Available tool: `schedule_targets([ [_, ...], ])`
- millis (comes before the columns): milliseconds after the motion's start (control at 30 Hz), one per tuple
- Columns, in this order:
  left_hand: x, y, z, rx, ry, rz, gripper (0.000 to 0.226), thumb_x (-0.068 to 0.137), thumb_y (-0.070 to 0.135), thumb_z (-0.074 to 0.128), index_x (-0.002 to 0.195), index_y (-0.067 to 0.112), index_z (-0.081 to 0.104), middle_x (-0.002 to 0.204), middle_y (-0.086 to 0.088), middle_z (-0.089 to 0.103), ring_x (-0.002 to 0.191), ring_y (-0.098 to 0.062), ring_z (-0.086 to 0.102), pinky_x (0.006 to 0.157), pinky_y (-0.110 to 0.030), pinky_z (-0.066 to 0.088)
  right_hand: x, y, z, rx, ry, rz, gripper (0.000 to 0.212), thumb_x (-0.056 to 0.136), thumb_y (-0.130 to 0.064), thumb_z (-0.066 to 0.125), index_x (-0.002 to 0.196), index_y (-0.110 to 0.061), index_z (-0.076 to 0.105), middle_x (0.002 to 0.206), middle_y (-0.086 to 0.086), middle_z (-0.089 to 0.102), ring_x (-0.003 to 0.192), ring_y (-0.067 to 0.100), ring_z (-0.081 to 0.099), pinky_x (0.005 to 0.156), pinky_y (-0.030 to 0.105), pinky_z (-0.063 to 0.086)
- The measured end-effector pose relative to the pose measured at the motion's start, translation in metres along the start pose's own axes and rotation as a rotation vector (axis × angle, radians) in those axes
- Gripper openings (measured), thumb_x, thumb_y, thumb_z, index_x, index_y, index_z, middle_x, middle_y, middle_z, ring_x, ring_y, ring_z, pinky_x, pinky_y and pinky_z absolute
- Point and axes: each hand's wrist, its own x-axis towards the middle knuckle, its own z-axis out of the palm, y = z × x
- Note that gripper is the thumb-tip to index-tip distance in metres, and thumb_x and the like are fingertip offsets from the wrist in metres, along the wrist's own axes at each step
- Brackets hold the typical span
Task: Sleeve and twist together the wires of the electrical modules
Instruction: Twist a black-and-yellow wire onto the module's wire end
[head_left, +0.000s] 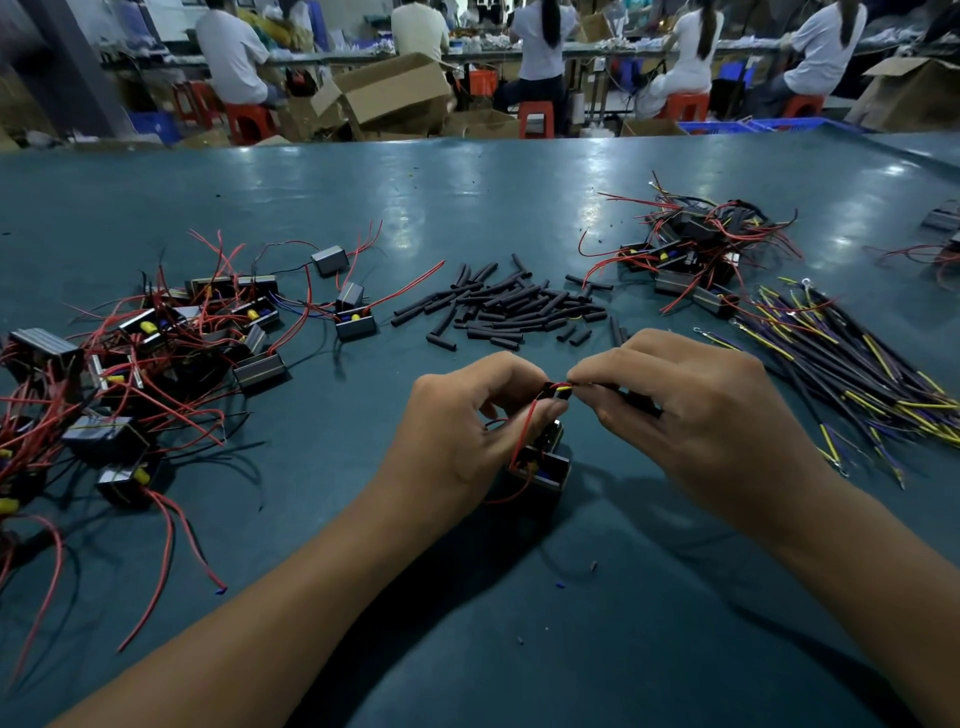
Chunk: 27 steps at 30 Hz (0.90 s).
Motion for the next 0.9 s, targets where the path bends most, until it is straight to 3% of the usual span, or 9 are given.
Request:
schedule_targets([
  [133,-0.0028,-0.0006,0.0014,-0.016,0.017,0.006,0.007,0.090,0.019,0.075,0.093,0.013,0.076,0.076,0.010,0.073,0.071,-0.001,0.065,0.066,-0.007,0.042,0.0004,-0.0004,-0.0027,-0.042,-0.037,-0.017,0.017,0.099,-0.024,0.057,0.099,-0.017,0.073,0.080,0.001,0.059,0.063,0.026,0.057,0.053,0.041,0.048],
  [233,-0.0033,-0.0018,0.0042,0.093,0.039,0.056,0.013,0.092,0.025,0.070,0.096,0.017,0.078,0.082,0.008,0.074,0.073,-0.015,0.066,0.070,-0.038,0.052,0.0013,0.0006,-0.0055,-0.056,-0.074,-0.019,0.019,0.100,-0.025,0.054,0.099,-0.016,0.071,0.083,0.000,0.060,0.066,0.028,0.058,0.054,0.043,0.049],
  [300,-0.0027,-0.0027,0.0060,0.135,0.058,0.071,0.015,0.092,0.028,0.069,0.096,0.018,0.079,0.080,0.007,0.073,0.071,-0.021,0.061,0.069,-0.047,0.049,0.0019,0.0032,-0.0068,-0.026,-0.103,-0.012,0.017,0.099,-0.024,0.054,0.099,-0.015,0.069,0.086,0.000,0.061,0.067,0.027,0.058,0.058,0.045,0.049],
  [400,-0.0023,-0.0043,0.0063,0.137,0.035,0.045,0.019,0.092,0.032,0.065,0.096,0.019,0.079,0.079,0.007,0.072,0.071,-0.021,0.058,0.067,-0.046,0.048,0.0025,0.0041,-0.0058,-0.022,-0.148,-0.020,0.015,0.099,-0.023,0.054,0.098,-0.014,0.066,0.088,0.000,0.060,0.069,0.023,0.056,0.061,0.044,0.049],
  [533,-0.0032,-0.0041,0.0059,0.182,0.001,0.046,0.022,0.094,0.036,0.061,0.100,0.024,0.078,0.079,0.010,0.069,0.072,-0.016,0.058,0.068,-0.045,0.047,0.0034,0.0018,-0.0047,-0.033,-0.151,-0.027,0.010,0.096,-0.016,0.059,0.097,-0.009,0.066,0.097,0.004,0.058,0.088,0.026,0.056,0.074,0.041,0.048],
  [700,-0.0021,-0.0038,0.0052,0.090,-0.014,0.013,0.021,0.094,0.033,0.063,0.102,0.022,0.078,0.084,0.007,0.073,0.076,-0.016,0.066,0.069,-0.044,0.052,0.0035,-0.0022,-0.0037,-0.009,-0.183,0.021,0.011,0.093,-0.019,0.058,0.095,-0.009,0.063,0.093,0.002,0.056,0.083,0.014,0.045,0.076,0.020,0.034],
  [900,-0.0035,-0.0035,0.0052,0.023,-0.058,-0.042,0.014,0.093,0.035,0.067,0.099,0.026,0.074,0.077,0.011,0.072,0.071,-0.011,0.067,0.065,-0.031,0.054,0.0027,-0.0004,-0.0042,0.005,-0.152,0.024,0.010,0.092,-0.022,0.061,0.094,-0.013,0.064,0.088,-0.004,0.056,0.080,0.009,0.043,0.073,0.021,0.036],
])
